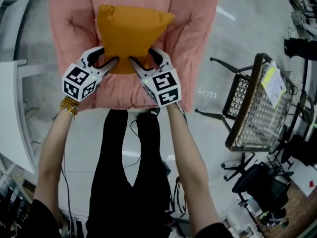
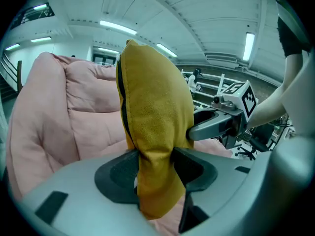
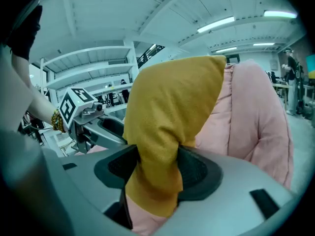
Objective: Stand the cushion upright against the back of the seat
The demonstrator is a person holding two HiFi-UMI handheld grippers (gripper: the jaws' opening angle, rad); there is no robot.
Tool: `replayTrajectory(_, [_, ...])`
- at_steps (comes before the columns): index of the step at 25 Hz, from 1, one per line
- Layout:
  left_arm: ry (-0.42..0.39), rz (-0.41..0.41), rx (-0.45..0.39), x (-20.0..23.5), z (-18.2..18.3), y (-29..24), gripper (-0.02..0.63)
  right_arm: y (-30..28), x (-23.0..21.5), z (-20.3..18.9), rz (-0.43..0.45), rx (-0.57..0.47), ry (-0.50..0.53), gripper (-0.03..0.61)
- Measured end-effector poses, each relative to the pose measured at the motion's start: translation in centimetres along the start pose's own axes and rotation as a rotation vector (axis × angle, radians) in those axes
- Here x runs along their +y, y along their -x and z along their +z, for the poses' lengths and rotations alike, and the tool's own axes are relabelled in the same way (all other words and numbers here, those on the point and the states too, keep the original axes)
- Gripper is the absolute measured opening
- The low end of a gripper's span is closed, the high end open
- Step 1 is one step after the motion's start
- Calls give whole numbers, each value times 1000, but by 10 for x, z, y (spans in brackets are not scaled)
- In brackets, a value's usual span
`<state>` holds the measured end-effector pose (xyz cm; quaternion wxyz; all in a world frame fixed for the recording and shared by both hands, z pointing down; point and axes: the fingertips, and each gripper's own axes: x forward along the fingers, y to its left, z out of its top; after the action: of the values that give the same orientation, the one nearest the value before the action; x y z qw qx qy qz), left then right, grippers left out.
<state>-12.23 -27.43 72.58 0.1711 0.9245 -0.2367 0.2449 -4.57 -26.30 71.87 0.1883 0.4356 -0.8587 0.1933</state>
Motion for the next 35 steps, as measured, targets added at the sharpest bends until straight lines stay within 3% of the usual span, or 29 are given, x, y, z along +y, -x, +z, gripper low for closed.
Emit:
replayTrajectory(15, [23,51,96,28,-27,-32,224,-39,-20,-15,-35,61,81,262])
replayTrajectory(35, [82,39,171,83,-41,-88,224,-99,-70,-33,-69,112,-12,267])
